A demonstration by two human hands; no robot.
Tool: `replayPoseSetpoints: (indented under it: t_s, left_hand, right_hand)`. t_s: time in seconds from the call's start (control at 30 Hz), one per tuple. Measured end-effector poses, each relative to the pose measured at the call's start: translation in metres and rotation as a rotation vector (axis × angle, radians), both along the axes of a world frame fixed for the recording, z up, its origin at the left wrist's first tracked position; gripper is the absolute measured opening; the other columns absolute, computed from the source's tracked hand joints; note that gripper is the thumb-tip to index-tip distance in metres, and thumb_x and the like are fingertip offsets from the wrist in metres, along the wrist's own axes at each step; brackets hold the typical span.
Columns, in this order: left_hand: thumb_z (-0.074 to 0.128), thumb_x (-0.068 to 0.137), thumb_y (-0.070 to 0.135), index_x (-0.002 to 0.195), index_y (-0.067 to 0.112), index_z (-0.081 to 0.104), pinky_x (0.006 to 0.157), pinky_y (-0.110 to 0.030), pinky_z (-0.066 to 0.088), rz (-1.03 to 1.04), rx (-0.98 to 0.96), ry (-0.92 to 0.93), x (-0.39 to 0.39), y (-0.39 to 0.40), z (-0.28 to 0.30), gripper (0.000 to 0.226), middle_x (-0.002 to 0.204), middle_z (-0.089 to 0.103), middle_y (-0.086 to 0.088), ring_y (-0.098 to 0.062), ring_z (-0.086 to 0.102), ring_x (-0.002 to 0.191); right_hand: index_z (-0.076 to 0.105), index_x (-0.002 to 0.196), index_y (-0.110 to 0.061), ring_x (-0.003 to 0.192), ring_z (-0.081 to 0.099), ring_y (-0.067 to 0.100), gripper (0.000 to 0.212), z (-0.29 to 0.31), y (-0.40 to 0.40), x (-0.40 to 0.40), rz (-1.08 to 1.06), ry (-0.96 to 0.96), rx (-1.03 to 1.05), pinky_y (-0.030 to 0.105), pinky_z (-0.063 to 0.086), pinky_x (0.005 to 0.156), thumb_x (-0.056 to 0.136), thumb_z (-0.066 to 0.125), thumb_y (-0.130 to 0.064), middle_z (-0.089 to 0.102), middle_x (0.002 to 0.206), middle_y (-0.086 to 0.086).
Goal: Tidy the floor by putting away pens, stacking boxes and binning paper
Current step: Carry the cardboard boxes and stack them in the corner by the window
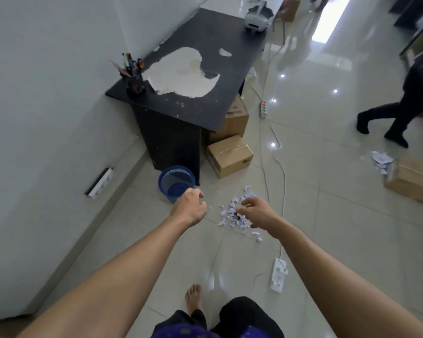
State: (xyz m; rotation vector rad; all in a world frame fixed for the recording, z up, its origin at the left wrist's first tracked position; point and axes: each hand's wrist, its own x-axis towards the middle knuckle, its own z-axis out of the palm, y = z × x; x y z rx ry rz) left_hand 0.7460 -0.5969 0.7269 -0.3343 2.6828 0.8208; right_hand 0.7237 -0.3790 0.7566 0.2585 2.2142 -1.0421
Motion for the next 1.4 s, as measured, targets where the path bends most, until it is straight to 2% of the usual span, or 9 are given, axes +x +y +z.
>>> replayPoseSetpoints:
  t_s: [0.13,0.37,0.53,0.63,0.77,0.83,1.03,1.23,1.4]
  left_hand:
    - [0.052,0.096,0.03,0.13,0.018,0.056,0.099,-0.039,0.048,-0.039,0.005,0.002,-0.052,0.018,0.007,0.036,0.136,0.053,-0.002,-0.024,0.057,0.117]
    - [0.053,0.096,0.03,0.129,0.017,0.057,0.096,-0.037,0.046,-0.038,0.013,0.016,-0.135,0.07,0.013,0.035,0.133,0.054,-0.004,-0.024,0.057,0.114]
    - [0.053,0.096,0.028,0.129,0.018,0.056,0.098,-0.037,0.047,0.028,0.019,-0.005,-0.185,0.104,0.015,0.035,0.135,0.054,-0.003,-0.024,0.057,0.116]
    - [0.054,0.096,0.028,0.131,0.018,0.055,0.097,-0.037,0.047,0.081,0.03,0.0,-0.213,0.118,0.019,0.036,0.137,0.053,-0.003,-0.024,0.057,0.116]
    - [0.053,0.097,0.029,0.133,0.018,0.054,0.097,-0.038,0.048,0.121,0.037,-0.003,-0.25,0.131,0.023,0.037,0.138,0.052,-0.003,-0.023,0.057,0.116]
    - [0.053,0.097,0.029,0.133,0.018,0.054,0.098,-0.039,0.049,0.129,0.044,-0.01,-0.269,0.132,0.02,0.037,0.139,0.052,-0.003,-0.023,0.057,0.116]
    - [0.054,0.097,0.029,0.133,0.017,0.054,0.099,-0.037,0.047,0.115,0.041,-0.048,-0.34,0.124,-0.002,0.038,0.138,0.052,-0.006,-0.024,0.055,0.118]
    - [0.055,0.097,0.032,0.132,0.019,0.055,0.1,-0.037,0.046,0.134,0.097,-0.066,-0.398,0.139,-0.012,0.038,0.137,0.053,-0.004,-0.023,0.055,0.12]
    - [0.049,0.1,0.03,0.131,0.016,0.056,0.101,-0.035,0.044,0.221,0.137,-0.066,-0.447,0.149,-0.021,0.034,0.137,0.054,-0.005,-0.023,0.055,0.12]
  right_hand:
    - [0.057,0.139,-0.008,0.098,0.064,0.018,0.048,0.003,0.019,-0.041,-0.045,0.038,-0.006,0.039,0.057,0.092,0.096,0.067,-0.028,0.065,0.127,0.008]
    - [0.055,0.141,-0.011,0.099,0.063,0.02,0.051,-0.004,0.066,-0.122,-0.047,0.024,-0.02,0.031,0.056,0.077,0.096,0.067,-0.032,0.061,0.124,0.003]
    - [0.053,0.142,-0.011,0.102,0.063,0.018,0.052,-0.004,0.098,-0.198,0.026,0.034,-0.026,0.033,0.055,0.084,0.097,0.066,-0.033,0.061,0.131,0.005]
    - [0.053,0.142,-0.01,0.109,0.06,0.021,0.051,-0.002,0.108,-0.242,0.093,0.045,-0.025,0.036,0.054,0.095,0.098,0.066,-0.031,0.06,0.135,0.007]
    - [0.054,0.139,-0.011,0.094,0.062,0.016,0.047,-0.005,0.109,-0.293,0.148,0.029,-0.033,0.033,0.058,0.082,0.098,0.066,-0.031,0.06,0.121,0.003]
    - [0.056,0.136,-0.012,0.091,0.063,0.015,0.045,-0.008,0.105,-0.317,0.18,0.027,-0.032,0.036,0.059,0.084,0.098,0.066,-0.031,0.06,0.116,0.002]
    - [0.056,0.139,-0.011,0.098,0.062,0.017,0.047,-0.017,0.103,-0.387,0.204,0.049,-0.023,0.024,0.052,0.067,0.097,0.064,-0.031,0.061,0.128,0.005]
    - [0.057,0.137,-0.011,0.1,0.066,0.025,0.045,-0.021,0.118,-0.453,0.162,0.013,0.012,0.038,0.059,0.081,0.096,0.065,-0.029,0.065,0.119,0.009]
    - [0.056,0.136,-0.012,0.089,0.062,0.017,0.048,-0.033,0.124,-0.517,0.229,-0.034,0.004,0.03,0.055,0.068,0.094,0.067,-0.033,0.063,0.121,0.005]
